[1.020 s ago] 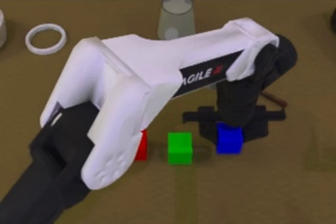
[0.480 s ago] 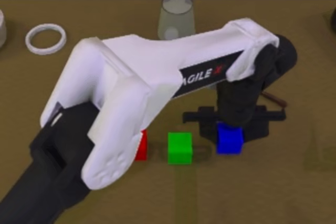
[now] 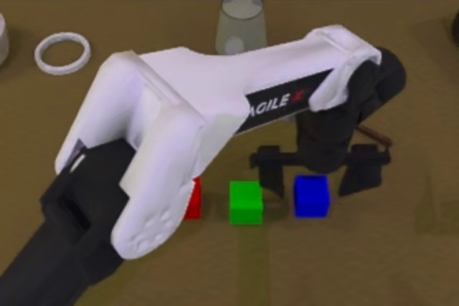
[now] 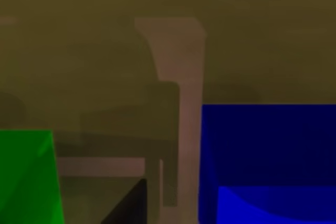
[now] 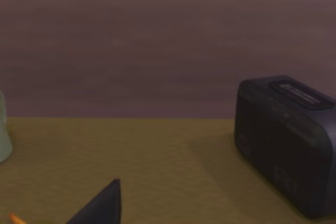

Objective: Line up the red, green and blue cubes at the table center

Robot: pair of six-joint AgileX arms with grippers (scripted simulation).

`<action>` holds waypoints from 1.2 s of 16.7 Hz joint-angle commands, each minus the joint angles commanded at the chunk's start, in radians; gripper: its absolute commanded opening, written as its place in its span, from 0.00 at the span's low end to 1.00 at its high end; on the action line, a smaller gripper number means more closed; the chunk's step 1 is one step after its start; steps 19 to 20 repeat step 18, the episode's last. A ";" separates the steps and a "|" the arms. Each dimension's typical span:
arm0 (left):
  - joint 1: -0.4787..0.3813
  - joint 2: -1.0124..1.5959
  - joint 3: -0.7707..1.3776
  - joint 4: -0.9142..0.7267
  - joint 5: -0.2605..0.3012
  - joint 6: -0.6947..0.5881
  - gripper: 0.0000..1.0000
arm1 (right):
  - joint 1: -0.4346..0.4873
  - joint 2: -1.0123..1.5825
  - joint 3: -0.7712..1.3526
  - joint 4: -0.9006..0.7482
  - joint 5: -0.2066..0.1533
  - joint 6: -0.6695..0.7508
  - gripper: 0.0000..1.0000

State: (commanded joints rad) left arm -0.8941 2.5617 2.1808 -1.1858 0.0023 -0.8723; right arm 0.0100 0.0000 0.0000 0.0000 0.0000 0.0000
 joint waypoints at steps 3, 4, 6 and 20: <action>0.000 0.000 0.000 0.000 0.000 0.000 1.00 | 0.000 0.000 0.000 0.000 0.000 0.000 1.00; 0.000 0.000 0.000 0.000 0.000 0.000 1.00 | 0.000 0.000 0.000 0.000 0.000 0.000 1.00; 0.000 0.000 0.000 0.000 0.000 0.000 1.00 | 0.000 0.000 0.000 0.000 0.000 0.000 1.00; 0.019 -0.004 0.270 -0.274 0.000 -0.002 1.00 | 0.000 0.000 0.000 0.000 0.000 0.000 1.00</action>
